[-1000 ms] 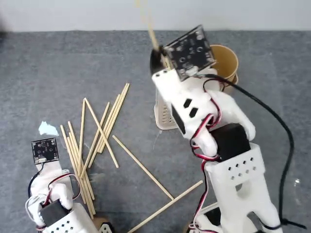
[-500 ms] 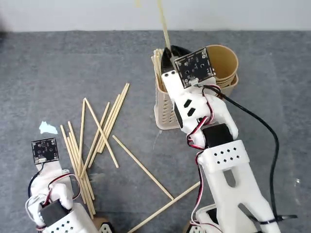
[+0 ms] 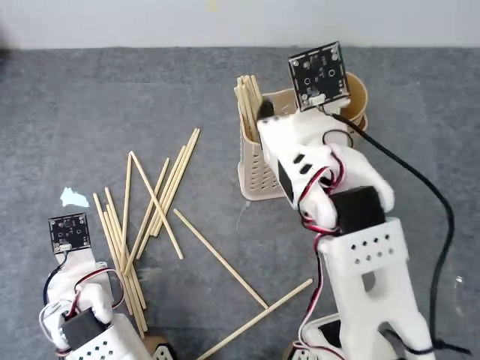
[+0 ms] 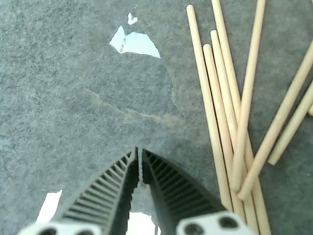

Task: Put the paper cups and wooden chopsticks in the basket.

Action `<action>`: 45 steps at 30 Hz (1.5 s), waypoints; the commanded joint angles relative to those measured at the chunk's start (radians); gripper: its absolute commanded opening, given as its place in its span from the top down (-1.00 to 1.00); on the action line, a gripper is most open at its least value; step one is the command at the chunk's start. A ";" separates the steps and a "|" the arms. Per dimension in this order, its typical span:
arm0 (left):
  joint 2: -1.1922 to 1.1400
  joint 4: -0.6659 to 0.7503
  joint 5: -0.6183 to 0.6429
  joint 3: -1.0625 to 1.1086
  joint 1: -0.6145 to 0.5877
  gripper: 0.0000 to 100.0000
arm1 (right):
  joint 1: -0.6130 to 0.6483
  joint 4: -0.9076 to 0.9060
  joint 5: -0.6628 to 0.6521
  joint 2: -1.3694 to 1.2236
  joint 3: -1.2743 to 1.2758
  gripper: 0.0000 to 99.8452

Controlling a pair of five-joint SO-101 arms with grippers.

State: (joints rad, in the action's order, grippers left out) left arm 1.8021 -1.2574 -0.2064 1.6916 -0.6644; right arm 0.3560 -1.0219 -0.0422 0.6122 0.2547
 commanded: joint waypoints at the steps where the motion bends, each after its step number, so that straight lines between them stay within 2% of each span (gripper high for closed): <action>1: 0.018 -0.008 -0.006 -0.008 -0.008 0.98 | 0.021 -0.239 0.014 0.031 -0.072 0.62; 6: 0.018 -0.008 -0.006 -0.008 -0.008 0.98 | 0.031 -0.450 0.026 0.035 -0.043 0.62; 12: 0.018 -0.008 -0.006 -0.008 -0.008 0.98 | 0.031 -0.587 0.144 0.033 0.061 0.61; 23: 0.018 -0.008 -0.006 -0.008 -0.008 0.98 | 0.030 -0.593 0.176 0.041 0.420 0.62; 28: 0.018 -0.008 -0.006 -0.008 -0.008 0.98 | 0.033 -0.593 0.267 0.033 0.517 0.62; 33: 0.018 -0.008 -0.006 -0.008 -0.008 0.98 | 0.033 -0.515 0.313 0.031 0.589 0.62; 41: 0.018 -0.008 -0.006 -0.008 -0.008 0.98 | 0.033 -0.245 0.313 0.030 0.790 0.62; 45: 0.018 -0.008 -0.006 -0.008 -0.008 0.98 | 0.050 -0.183 0.313 0.030 0.852 0.62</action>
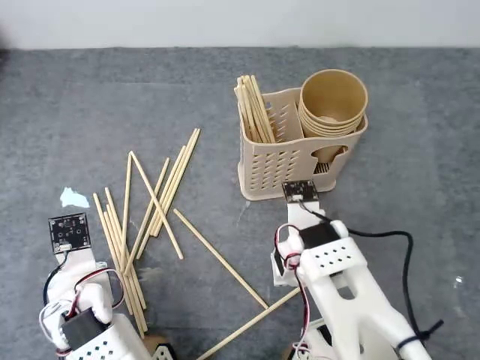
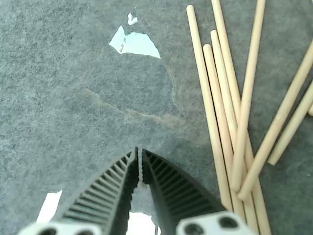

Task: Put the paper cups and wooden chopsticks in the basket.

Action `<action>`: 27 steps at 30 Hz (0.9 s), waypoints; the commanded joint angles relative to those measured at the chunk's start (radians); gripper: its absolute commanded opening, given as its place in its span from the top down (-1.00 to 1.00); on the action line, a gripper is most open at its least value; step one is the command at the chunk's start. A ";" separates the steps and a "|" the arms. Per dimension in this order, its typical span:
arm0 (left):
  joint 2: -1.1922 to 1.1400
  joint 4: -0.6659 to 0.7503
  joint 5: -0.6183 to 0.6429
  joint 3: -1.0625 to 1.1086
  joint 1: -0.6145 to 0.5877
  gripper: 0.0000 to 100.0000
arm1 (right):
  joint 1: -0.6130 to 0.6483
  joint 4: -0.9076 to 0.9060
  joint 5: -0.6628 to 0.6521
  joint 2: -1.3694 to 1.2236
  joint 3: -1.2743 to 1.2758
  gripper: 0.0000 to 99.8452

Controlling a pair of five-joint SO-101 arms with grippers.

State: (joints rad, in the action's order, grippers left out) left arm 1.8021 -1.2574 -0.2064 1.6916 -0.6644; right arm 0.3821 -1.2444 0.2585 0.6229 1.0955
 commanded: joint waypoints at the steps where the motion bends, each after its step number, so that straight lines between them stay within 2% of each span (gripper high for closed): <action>1: 0.018 -0.008 -0.006 -0.008 -0.008 0.98 | 0.030 0.042 0.014 0.019 0.015 0.62; 5: 0.018 -0.008 -0.006 -0.008 -0.008 0.98 | 0.044 0.068 0.017 0.019 0.021 0.62; 12: 0.018 -0.008 -0.006 -0.008 -0.008 0.98 | 0.045 0.219 0.035 0.018 0.123 0.62; 19: 0.018 -0.008 -0.006 -0.008 -0.008 0.98 | 0.038 0.180 0.032 0.019 0.117 0.62; 27: 0.018 -0.008 -0.006 -0.008 -0.008 0.98 | 0.045 0.117 0.034 0.025 -0.002 0.62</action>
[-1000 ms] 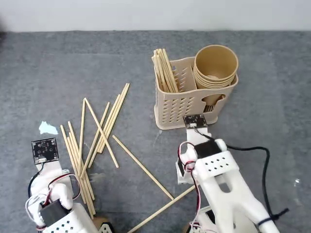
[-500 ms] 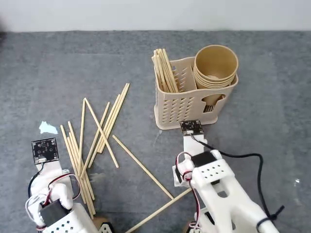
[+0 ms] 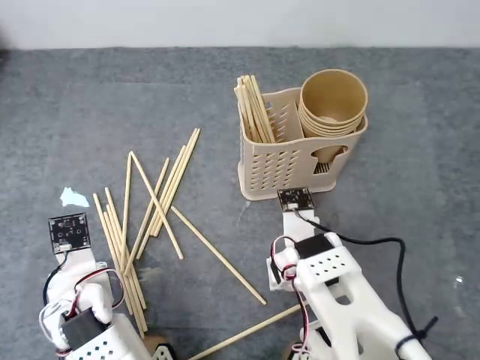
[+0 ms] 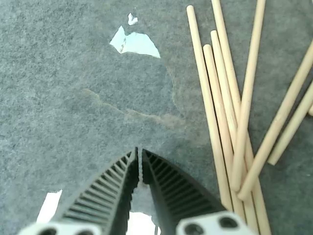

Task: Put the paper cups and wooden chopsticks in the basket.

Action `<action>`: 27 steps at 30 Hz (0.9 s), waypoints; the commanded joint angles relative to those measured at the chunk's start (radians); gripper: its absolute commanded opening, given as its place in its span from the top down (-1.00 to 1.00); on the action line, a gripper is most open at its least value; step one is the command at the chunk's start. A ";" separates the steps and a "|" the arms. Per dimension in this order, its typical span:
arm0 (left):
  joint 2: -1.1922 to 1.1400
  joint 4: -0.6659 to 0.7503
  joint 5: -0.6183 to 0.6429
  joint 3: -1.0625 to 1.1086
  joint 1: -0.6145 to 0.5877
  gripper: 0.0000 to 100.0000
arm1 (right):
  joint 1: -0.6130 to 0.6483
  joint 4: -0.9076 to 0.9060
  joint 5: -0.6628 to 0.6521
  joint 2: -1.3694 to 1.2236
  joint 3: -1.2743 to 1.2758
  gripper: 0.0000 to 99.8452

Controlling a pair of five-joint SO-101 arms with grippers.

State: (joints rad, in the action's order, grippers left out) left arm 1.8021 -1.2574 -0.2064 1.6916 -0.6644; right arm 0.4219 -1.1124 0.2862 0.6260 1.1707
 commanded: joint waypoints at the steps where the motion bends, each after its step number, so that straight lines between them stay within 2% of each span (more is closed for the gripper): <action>1: 0.018 -0.008 -0.006 -0.008 -0.008 0.98 | 0.007 -0.015 0.006 0.022 -0.089 0.62; 5: 0.018 -0.008 -0.006 -0.008 -0.008 0.98 | 0.033 -0.012 -0.060 0.027 -0.130 0.62; 9: 0.018 -0.008 -0.006 -0.008 -0.008 0.98 | 0.147 0.008 -0.141 0.027 -0.144 0.62; 16: 0.018 -0.008 -0.006 -0.008 -0.008 0.98 | 0.309 0.202 -0.302 0.015 -0.166 0.62; 21: 0.018 -0.008 -0.006 -0.008 -0.008 0.98 | 0.343 0.203 -0.322 -0.044 -0.299 0.62; 27: 0.018 -0.008 -0.006 -0.008 -0.008 0.98 | 0.395 0.162 -0.319 -0.318 -0.520 0.62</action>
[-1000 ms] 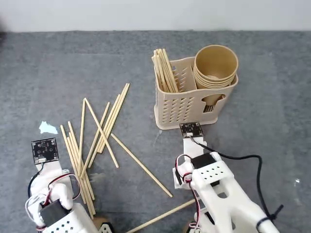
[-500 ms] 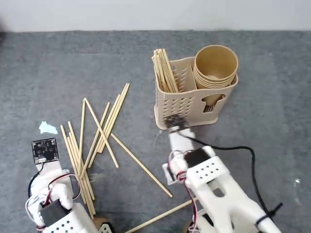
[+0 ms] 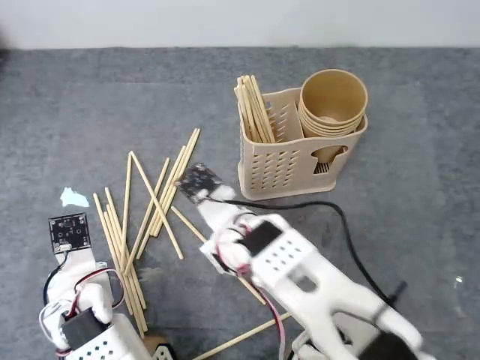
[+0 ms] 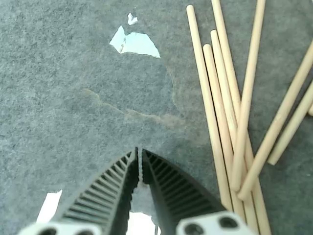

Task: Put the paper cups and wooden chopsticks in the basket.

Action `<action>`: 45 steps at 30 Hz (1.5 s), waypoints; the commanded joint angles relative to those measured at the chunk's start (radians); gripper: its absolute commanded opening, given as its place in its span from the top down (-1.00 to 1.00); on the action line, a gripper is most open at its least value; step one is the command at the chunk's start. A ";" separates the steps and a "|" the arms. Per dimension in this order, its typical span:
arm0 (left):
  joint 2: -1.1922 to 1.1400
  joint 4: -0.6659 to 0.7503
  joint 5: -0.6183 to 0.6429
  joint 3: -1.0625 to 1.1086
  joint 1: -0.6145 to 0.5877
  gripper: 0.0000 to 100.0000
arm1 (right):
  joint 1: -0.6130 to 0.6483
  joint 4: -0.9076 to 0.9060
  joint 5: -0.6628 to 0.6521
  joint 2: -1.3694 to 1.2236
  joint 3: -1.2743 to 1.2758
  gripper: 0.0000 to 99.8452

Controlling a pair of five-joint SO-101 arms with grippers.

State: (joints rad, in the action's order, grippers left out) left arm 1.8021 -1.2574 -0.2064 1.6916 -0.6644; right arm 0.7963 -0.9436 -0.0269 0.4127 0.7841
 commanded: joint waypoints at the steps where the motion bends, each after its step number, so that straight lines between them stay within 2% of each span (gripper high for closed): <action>1: 0.018 -0.008 -0.006 -0.008 -0.008 0.98 | 0.025 -0.002 -0.008 -0.153 -0.167 0.62; 8: 0.018 -0.008 -0.006 -0.008 -0.008 0.98 | 0.053 0.093 -0.009 -0.437 -0.333 0.62; 14: 0.018 -0.008 -0.006 -0.008 -0.008 0.98 | 0.053 0.096 -0.009 -0.630 -0.460 0.64; 19: 0.018 -0.008 -0.006 -0.008 -0.008 0.98 | 0.048 0.096 -0.009 -0.714 -0.502 0.98; 21: 0.018 -0.008 -0.006 -0.008 -0.008 0.98 | 0.048 0.087 -0.009 -0.708 -0.502 0.96; 29: 0.018 -0.008 -0.006 -0.008 -0.008 0.98 | 0.050 -0.035 -0.009 -0.545 -0.503 0.98; 39: 0.018 -0.008 -0.006 -0.008 -0.008 0.98 | 0.019 -0.117 -0.011 -0.105 -0.506 0.98; 45: 0.018 -0.008 -0.006 -0.008 -0.008 0.98 | -0.041 -0.090 -0.121 0.139 -0.523 0.98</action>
State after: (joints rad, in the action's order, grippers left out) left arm 1.8021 -1.2574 -0.2064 1.6916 -0.6644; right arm 0.7887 -1.0510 -0.0990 0.4127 0.3069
